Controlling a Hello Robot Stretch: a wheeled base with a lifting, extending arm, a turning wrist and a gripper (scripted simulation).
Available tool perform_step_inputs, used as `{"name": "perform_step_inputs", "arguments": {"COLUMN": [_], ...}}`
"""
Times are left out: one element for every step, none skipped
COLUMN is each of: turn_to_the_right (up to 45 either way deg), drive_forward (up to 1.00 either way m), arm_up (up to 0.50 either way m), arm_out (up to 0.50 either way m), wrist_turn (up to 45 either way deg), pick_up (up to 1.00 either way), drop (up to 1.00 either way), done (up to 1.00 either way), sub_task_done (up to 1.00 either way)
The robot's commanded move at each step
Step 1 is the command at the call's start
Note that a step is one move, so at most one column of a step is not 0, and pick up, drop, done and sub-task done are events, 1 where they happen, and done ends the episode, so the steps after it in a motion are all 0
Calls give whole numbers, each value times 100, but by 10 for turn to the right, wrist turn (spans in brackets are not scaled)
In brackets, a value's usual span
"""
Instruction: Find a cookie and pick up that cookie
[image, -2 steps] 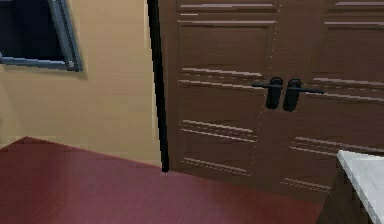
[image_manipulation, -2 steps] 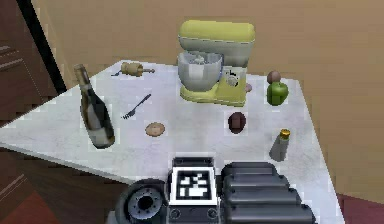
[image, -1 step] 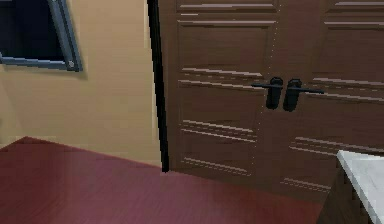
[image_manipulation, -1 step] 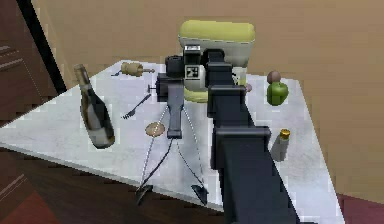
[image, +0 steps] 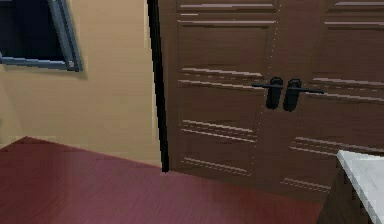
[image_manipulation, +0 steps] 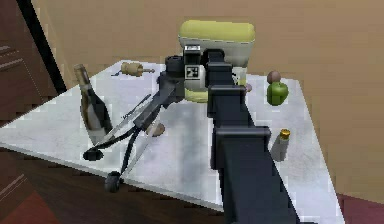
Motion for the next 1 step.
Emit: {"name": "perform_step_inputs", "arguments": {"turn_to_the_right": [0], "drive_forward": [0], "arm_up": [0], "arm_out": [0], "wrist_turn": [450], "pick_up": [0], "drop": [0], "done": [0], "sub_task_done": [0]}}
